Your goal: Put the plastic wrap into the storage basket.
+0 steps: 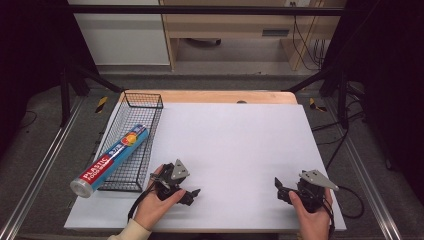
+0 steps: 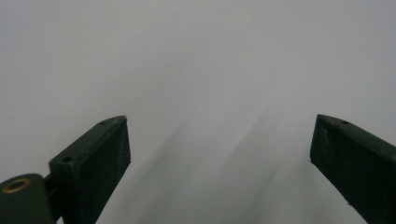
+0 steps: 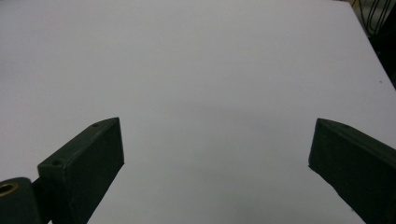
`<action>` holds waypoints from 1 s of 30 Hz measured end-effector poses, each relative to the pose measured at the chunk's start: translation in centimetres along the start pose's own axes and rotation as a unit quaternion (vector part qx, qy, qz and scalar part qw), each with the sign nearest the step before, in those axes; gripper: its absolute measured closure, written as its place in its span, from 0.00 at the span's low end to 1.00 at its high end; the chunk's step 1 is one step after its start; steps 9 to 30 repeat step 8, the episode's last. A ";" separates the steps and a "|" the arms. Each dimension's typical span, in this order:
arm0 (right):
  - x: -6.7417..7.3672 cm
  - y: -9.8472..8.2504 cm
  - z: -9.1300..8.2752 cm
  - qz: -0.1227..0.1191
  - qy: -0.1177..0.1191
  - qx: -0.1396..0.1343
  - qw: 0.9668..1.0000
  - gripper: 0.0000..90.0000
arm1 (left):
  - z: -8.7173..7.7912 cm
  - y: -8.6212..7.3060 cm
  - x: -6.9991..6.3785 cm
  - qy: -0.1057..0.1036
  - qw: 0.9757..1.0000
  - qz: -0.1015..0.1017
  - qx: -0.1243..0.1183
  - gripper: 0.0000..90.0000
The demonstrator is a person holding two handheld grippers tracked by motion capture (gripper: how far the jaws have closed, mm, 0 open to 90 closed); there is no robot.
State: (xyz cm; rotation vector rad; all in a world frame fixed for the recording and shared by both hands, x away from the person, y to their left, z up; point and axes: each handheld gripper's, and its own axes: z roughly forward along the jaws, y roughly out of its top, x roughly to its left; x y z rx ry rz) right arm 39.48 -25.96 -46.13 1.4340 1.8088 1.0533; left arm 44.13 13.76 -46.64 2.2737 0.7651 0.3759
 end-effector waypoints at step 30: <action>-0.1 -0.3 0.5 -0.003 0.007 0.024 1.000 0.04 | -0.6 -0.9 0.3 -0.006 1.000 -0.025 -0.011 0.06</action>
